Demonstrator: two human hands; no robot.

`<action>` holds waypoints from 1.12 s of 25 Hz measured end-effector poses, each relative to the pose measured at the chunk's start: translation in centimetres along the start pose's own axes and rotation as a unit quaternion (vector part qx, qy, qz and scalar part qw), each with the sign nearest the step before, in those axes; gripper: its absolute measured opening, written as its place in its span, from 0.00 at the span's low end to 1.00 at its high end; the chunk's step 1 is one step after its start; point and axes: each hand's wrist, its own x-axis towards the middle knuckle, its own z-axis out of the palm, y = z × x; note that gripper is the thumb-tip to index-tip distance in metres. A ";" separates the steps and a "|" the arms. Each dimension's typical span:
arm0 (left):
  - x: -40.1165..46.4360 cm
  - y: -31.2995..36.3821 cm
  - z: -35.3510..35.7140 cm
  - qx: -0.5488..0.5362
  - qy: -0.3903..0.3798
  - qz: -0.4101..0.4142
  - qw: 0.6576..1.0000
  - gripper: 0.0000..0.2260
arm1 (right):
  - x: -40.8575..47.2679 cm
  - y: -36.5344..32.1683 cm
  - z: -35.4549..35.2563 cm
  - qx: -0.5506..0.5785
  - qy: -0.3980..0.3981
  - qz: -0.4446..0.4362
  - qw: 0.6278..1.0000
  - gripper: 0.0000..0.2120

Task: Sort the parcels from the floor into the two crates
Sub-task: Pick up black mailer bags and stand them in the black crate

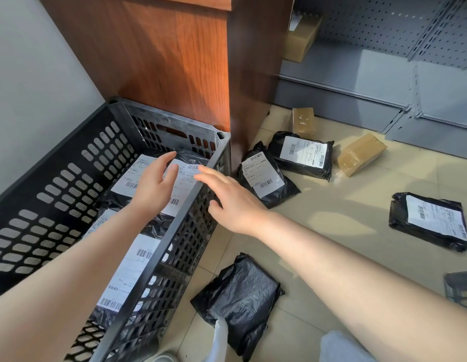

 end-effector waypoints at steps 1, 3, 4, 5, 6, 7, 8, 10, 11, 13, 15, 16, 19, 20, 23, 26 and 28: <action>-0.1 1.1 -0.5 -0.015 0.001 0.008 1.000 0.20 | -0.2 0.2 -0.4 -0.005 0.001 0.006 1.000 0.32; -0.6 3.4 -1.0 -0.015 0.005 0.032 0.999 0.18 | -0.8 0.7 -1.4 -0.006 0.002 0.019 1.000 0.33; -0.9 4.2 -1.1 0.003 0.010 0.051 0.999 0.18 | -0.9 1.0 -1.9 -0.004 0.003 0.030 1.000 0.33; -1.1 5.0 -1.1 0.025 0.016 0.075 0.997 0.17 | -1.1 1.3 -2.4 -0.002 0.006 0.041 0.999 0.33; -1.4 5.6 -0.9 0.049 0.021 0.102 0.993 0.16 | -1.4 1.6 -2.9 -0.002 0.010 0.051 0.999 0.33; -1.6 6.2 -0.6 0.070 0.021 0.127 0.989 0.16 | -1.8 1.9 -3.4 -0.006 0.015 0.058 0.998 0.33; -1.8 6.6 -0.3 0.090 0.018 0.150 0.984 0.16 | -2.1 2.3 -3.8 -0.012 0.021 0.060 0.998 0.32; -2.1 7.3 0.8 0.138 0.003 0.188 0.972 0.18 | -2.8 3.0 -4.6 -0.021 0.032 0.060 0.997 0.31; -2.2 7.5 1.6 0.168 -0.010 0.198 0.966 0.19 | -3.0 3.4 -4.8 -0.023 0.034 0.065 0.997 0.30; -2.5 8.0 3.5 0.219 -0.039 0.198 0.955 0.22 | -3.6 4.4 -5.1 -0.026 0.032 0.082 0.996 0.30; -3.1 8.3 5.2 0.250 -0.063 0.203 0.944 0.23 | -4.6 5.5 -4.7 -0.021 0.031 0.107 0.994 0.30; -3.4 8.1 6.2 0.279 -0.073 0.221 0.931 0.23 | -5.1 6.2 -4.3 -0.011 0.026 0.121 0.992 0.29; -4.8 6.5 9.4 0.375 -0.106 0.313 0.866 0.24 | -6.7 8.3 -2.2 0.015 -0.009 0.164 0.986 0.29; -5.5 5.9 10.4 0.388 -0.150 0.298 0.859 0.25 | -7.2 8.9 -1.3 0.019 -0.024 0.181 0.983 0.29; -7.5 3.4 13.7 0.380 -0.317 0.136 0.858 0.27 | -8.7 11.0 1.4 0.026 -0.065 0.236 0.969 0.30; -9.1 0.7 15.5 0.310 -0.397 -0.012 0.864 0.31 | -10.6 12.6 3.9 0.031 -0.119 0.265 0.956 0.31; -9.7 -0.4 16.0 0.266 -0.420 -0.096 0.862 0.34 | -12.0 13.6 5.5 0.045 -0.154 0.289 0.944 0.31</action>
